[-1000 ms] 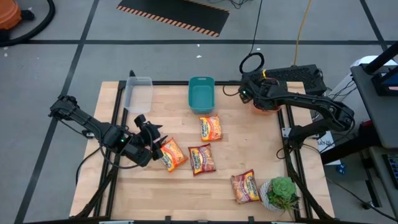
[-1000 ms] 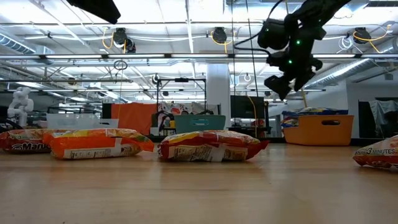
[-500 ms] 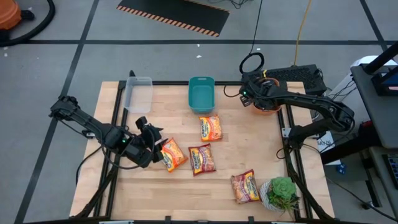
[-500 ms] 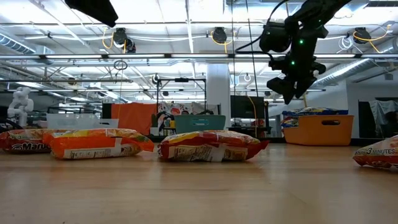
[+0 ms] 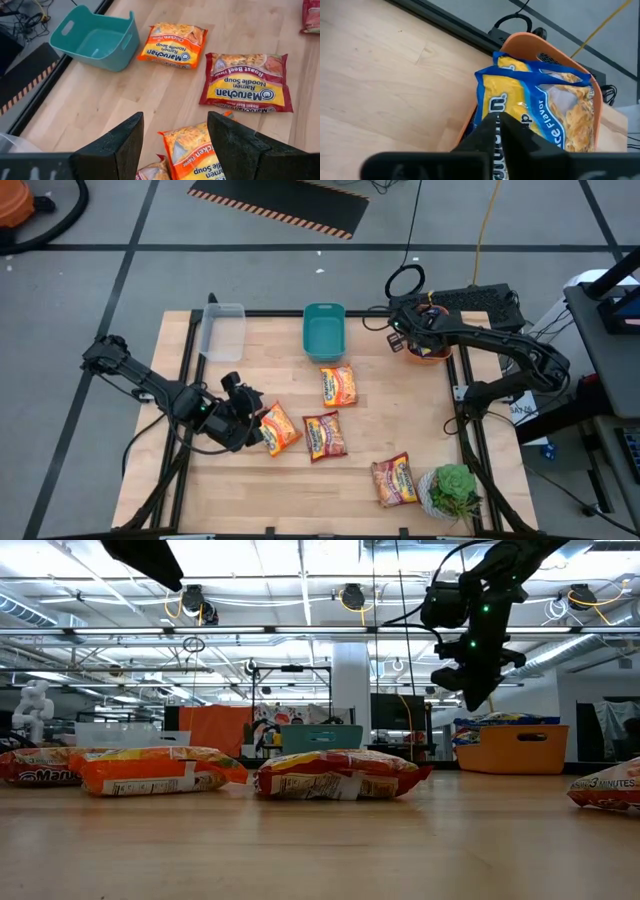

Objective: Sort Maruchan noodles
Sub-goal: Put the blue noodle pack into the orange bin

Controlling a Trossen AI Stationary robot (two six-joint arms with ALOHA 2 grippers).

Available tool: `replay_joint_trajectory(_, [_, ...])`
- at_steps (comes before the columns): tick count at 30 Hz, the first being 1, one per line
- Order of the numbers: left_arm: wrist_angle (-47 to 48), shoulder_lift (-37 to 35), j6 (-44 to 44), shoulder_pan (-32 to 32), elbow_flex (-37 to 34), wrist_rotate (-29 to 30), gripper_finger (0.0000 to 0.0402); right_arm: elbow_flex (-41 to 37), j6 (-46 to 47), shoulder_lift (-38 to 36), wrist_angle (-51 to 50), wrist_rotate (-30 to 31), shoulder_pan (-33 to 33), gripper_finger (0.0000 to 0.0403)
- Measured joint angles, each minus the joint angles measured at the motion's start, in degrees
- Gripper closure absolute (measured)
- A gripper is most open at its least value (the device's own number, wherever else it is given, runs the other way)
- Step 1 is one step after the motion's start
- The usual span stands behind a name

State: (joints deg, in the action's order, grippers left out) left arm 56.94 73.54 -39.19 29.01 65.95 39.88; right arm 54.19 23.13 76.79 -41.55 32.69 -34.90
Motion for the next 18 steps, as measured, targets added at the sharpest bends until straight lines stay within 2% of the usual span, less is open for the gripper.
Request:
replay_joint_trajectory(5, [0.03, 0.00, 1.22, -0.02, 0.00, -0.87, 0.0176, 0.00, -1.94, 0.05, 0.62, -0.05, -2.01, 0.0399])
replay_joint_trajectory(9, [0.09, 0.00, 1.44, 0.01, 0.00, -1.07, 0.0176, -0.05, -2.87, 0.05, 0.73, -3.97, -4.62, 0.0401])
replay_joint_trajectory(18, [0.12, 0.00, 1.55, 0.01, 0.00, -1.07, 0.0176, -5.55, -6.07, 0.05, 9.13, -5.88, -7.96, 0.0402])
